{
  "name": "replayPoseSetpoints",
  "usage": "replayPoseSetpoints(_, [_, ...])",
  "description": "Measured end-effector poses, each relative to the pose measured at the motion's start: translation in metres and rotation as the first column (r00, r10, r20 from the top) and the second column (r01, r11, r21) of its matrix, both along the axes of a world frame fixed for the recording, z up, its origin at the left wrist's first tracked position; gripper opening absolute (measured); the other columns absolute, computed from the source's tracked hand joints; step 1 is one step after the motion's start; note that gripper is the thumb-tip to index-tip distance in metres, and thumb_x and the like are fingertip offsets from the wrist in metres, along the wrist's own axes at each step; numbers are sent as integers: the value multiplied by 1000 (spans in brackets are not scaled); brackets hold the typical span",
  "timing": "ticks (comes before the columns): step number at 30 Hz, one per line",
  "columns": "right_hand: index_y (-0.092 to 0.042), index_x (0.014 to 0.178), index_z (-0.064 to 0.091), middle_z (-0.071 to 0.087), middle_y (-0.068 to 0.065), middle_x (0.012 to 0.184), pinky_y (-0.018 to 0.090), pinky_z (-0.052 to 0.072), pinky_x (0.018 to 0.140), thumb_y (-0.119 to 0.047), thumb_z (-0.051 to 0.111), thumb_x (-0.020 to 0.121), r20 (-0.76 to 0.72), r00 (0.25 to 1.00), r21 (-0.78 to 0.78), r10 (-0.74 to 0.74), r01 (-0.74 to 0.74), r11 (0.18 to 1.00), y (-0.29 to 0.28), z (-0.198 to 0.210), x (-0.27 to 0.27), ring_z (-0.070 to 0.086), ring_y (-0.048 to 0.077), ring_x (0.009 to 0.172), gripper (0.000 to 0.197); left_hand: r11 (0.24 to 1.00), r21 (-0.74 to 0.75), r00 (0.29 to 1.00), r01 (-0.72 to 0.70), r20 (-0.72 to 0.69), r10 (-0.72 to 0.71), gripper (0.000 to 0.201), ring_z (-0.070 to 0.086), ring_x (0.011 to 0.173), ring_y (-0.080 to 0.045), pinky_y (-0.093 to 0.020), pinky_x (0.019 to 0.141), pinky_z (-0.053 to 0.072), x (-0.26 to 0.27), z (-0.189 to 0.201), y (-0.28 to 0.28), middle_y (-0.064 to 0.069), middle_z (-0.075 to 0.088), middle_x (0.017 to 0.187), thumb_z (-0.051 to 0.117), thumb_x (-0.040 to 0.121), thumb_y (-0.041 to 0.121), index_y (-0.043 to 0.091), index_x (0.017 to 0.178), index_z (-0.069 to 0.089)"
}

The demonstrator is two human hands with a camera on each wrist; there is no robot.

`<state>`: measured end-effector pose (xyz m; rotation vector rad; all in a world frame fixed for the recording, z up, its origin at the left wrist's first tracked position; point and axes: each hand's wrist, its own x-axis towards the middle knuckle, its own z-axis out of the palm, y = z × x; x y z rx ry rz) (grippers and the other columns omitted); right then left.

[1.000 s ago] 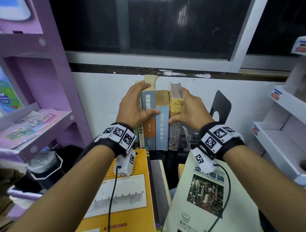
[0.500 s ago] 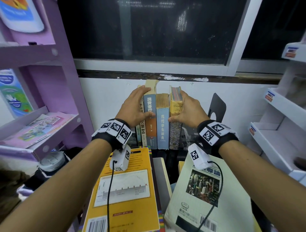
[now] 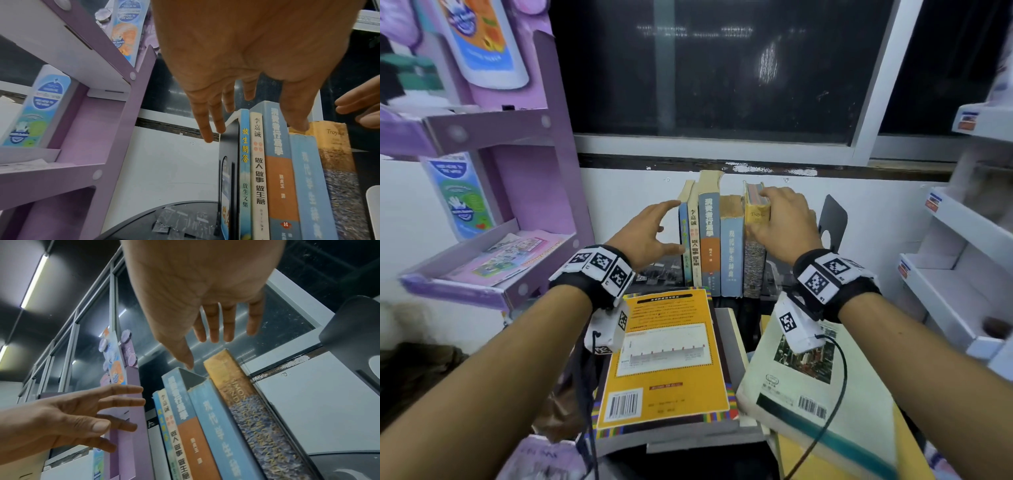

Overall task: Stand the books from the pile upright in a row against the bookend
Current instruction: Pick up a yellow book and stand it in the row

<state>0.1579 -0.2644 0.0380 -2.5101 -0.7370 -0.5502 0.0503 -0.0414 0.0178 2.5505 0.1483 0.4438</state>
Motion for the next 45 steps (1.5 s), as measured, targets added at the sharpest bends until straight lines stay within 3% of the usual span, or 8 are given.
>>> replayPoseSetpoints(4, [-15,130,53,54,7,132,45,42,101,-36,68,84,-14,999,-37,50,-50,998,8,-1,-26,47,27,122,53,999,-6,989,-48,-144,47,79,49,125,-27,-38,101,43,-21,-5,3,-5,33,152,70,85,35,26,148,24])
replayPoseSetpoints(14, [-12,148,32,44,7,147,34,49,90,-50,63,88,-623,776,-287,93,-338,896,33,-41,-68,53,24,117,78,984,-98,843,-150,-533,76,60,47,124,-26,-36,103,40,-48,-40,12,-5,46,141,61,90,40,22,140,34])
replayPoseSetpoints(16, [-10,147,32,54,6,128,32,49,84,-52,63,87,-677,734,-304,55,-347,887,39,-52,-70,56,24,110,79,979,-108,818,-173,-569,82,59,44,128,-25,-33,102,38,-49,-47,11,-3,44,142,60,92,35,21,143,33])
replayPoseSetpoints(21, [-16,82,57,58,5,86,28,41,66,-55,66,84,-678,734,-330,34,-346,878,49,-66,-69,55,21,82,40,962,-80,788,-260,-593,163,58,49,123,-28,-36,102,42,-47,-56,12,-8,50,138,62,91,35,13,139,38])
replayPoseSetpoints(27, [-9,109,65,68,9,111,35,53,80,-50,76,76,-700,713,-290,41,-336,896,51,-71,-66,64,24,99,54,935,-112,742,-336,-643,189,80,53,119,-28,-43,99,48,-45,-68,20,-11,49,137,73,80,43,14,142,31])
replayPoseSetpoints(35, [-7,112,64,67,13,117,41,55,87,-38,81,74,-698,716,-271,36,-310,911,52,-71,-68,64,26,103,52,898,-204,746,-389,-642,177,104,52,122,-31,-47,101,46,-42,-77,30,-9,51,137,86,58,47,14,141,34])
replayPoseSetpoints(40, [-6,114,56,63,12,115,42,55,89,-37,82,74,-694,719,-253,32,-286,924,49,-70,-71,61,27,105,56,873,-281,777,-398,-610,158,70,56,112,-27,-42,100,46,-47,-73,25,-6,60,119,84,70,29,16,125,44])
replayPoseSetpoints(45, [-4,109,63,67,14,113,44,55,89,-32,86,70,-731,680,-179,59,-274,945,46,-72,-66,64,28,104,53,875,-315,801,-367,-585,126,81,66,101,-28,-46,93,52,-44,-75,35,-8,68,112,91,53,39,14,119,52])
